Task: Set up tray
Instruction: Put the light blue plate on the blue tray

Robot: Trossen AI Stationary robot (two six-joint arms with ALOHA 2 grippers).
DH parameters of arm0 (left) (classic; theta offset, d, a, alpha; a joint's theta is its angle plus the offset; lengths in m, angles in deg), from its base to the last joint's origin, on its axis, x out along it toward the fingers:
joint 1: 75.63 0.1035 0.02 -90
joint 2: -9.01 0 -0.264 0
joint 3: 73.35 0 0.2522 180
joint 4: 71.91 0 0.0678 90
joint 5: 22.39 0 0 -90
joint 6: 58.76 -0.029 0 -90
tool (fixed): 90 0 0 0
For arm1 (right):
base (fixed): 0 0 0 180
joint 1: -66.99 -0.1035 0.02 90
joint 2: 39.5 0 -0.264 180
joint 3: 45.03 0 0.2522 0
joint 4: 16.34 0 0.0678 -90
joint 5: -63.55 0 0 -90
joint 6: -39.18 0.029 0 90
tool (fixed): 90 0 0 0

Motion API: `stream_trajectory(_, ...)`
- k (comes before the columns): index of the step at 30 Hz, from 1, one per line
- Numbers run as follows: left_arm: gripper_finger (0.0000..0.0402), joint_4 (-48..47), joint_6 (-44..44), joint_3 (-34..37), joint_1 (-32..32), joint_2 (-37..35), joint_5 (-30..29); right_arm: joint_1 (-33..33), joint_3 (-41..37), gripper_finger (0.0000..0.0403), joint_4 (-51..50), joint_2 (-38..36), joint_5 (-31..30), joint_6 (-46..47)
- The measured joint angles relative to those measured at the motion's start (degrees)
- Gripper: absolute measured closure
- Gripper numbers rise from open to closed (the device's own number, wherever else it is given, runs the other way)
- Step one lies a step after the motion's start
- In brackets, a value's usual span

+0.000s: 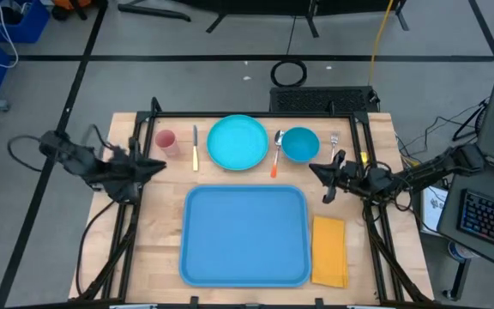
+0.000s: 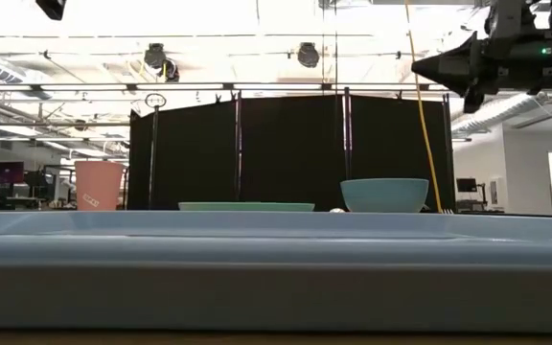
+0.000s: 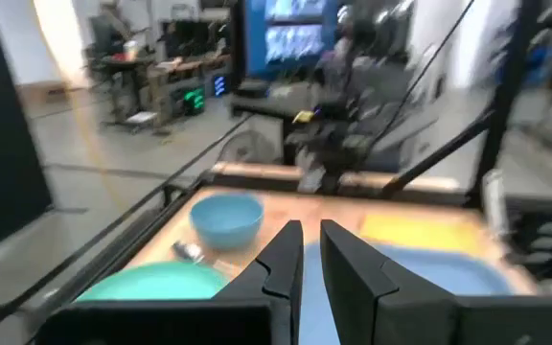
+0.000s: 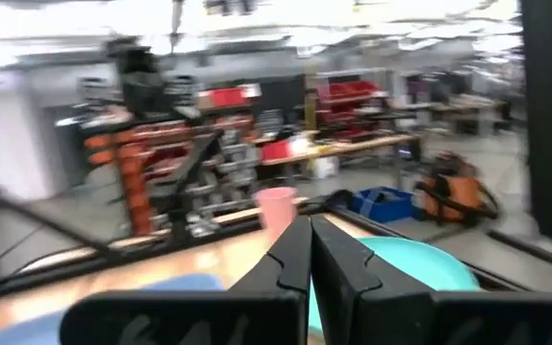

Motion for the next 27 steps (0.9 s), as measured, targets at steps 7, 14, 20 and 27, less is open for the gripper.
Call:
stream_trajectory(7, 0.0355, 8.71, -0.47, 6.56, -0.02, 7.44, -1.90, 1.57, 6.33, 0.0403, -13.50, 3.64, 4.70, -3.58)
stream_trajectory(14, 0.0355, 14.55, 1.32, 11.13, 0.00, 11.24, -4.63, 1.79, 15.77, 0.0403, -23.22, 11.58, 5.21, -8.14)
stream_trajectory(20, 0.0355, 14.45, 4.37, 12.60, 0.00, 11.69, -3.95, 4.38, 27.73, 0.0403, -36.62, 21.63, 12.44, -8.23)
stream_trajectory(27, 0.0355, 13.96, 4.96, 12.60, 0.00, 11.69, -3.91, 4.97, 36.59, 0.0403, -35.56, 32.19, -1.41, -14.52)
